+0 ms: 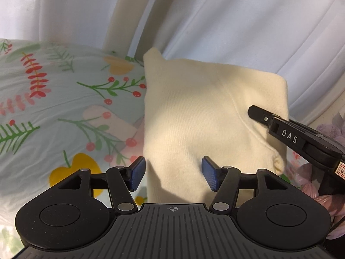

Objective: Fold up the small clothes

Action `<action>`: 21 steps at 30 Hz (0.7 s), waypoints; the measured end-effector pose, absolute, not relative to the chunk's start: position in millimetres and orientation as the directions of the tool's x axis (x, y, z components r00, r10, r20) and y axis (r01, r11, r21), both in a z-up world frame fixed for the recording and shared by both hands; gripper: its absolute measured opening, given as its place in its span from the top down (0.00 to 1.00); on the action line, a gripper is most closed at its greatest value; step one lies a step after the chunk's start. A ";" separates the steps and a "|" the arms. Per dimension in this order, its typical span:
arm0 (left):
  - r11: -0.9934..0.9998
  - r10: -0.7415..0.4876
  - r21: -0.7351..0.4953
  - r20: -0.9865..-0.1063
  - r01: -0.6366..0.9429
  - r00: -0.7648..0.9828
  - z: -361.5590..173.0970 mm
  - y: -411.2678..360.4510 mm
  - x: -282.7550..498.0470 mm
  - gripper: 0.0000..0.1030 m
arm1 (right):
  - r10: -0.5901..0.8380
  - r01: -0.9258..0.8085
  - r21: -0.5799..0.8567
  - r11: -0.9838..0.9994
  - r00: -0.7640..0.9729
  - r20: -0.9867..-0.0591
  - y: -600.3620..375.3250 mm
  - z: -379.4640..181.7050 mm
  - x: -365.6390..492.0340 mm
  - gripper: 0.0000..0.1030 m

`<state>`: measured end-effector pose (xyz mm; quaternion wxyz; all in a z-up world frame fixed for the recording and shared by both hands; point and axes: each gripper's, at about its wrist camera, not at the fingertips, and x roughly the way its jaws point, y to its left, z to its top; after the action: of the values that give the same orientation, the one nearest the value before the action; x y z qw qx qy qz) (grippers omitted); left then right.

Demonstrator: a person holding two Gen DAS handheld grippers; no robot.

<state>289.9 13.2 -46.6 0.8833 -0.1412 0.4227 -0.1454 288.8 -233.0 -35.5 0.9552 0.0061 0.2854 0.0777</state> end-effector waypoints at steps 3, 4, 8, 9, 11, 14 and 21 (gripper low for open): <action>0.918 -0.381 -0.364 -0.691 0.160 0.614 -39.2 8.0 290.4 0.39 | 0.063 -0.053 0.034 0.998 0.877 -0.477 -244.2 -23.4 279.7 0.89; 0.918 -0.382 -0.360 -0.693 0.165 0.611 -39.8 5.9 291.6 0.39 | 0.030 -0.025 0.018 1.000 0.882 -0.471 -248.2 -23.1 279.1 0.89; 0.917 -0.392 -0.359 -0.720 0.176 0.572 -50.2 -5.1 297.6 0.40 | -0.034 0.054 0.024 0.998 0.859 -0.511 -268.6 -34.9 280.6 0.89; 0.916 -0.394 -0.359 -0.726 0.178 0.563 -52.5 -7.4 298.2 0.40 | -0.049 0.065 0.012 0.998 0.854 -0.518 -271.2 -38.5 280.3 0.89; 0.915 -0.399 -0.358 -0.733 0.187 0.550 -55.8 -12.1 297.8 0.40 | -0.068 0.081 0.002 0.997 0.846 -0.529 -275.1 -44.4 279.0 0.89; 0.913 -0.404 -0.360 -0.740 0.191 0.538 -59.7 -14.4 297.8 0.39 | -0.090 0.101 -0.010 0.995 0.833 -0.545 -278.6 -52.7 278.6 0.89; 0.913 -0.407 -0.357 -0.755 0.199 0.514 -64.3 -14.9 299.6 0.35 | -0.153 0.129 -0.083 0.988 0.811 -0.564 -277.8 -72.4 283.7 0.89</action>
<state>299.6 -14.9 -64.3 0.8628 -0.1130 0.4605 -0.1755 283.7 -277.8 -72.4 0.9514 -0.0205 0.2981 -0.0742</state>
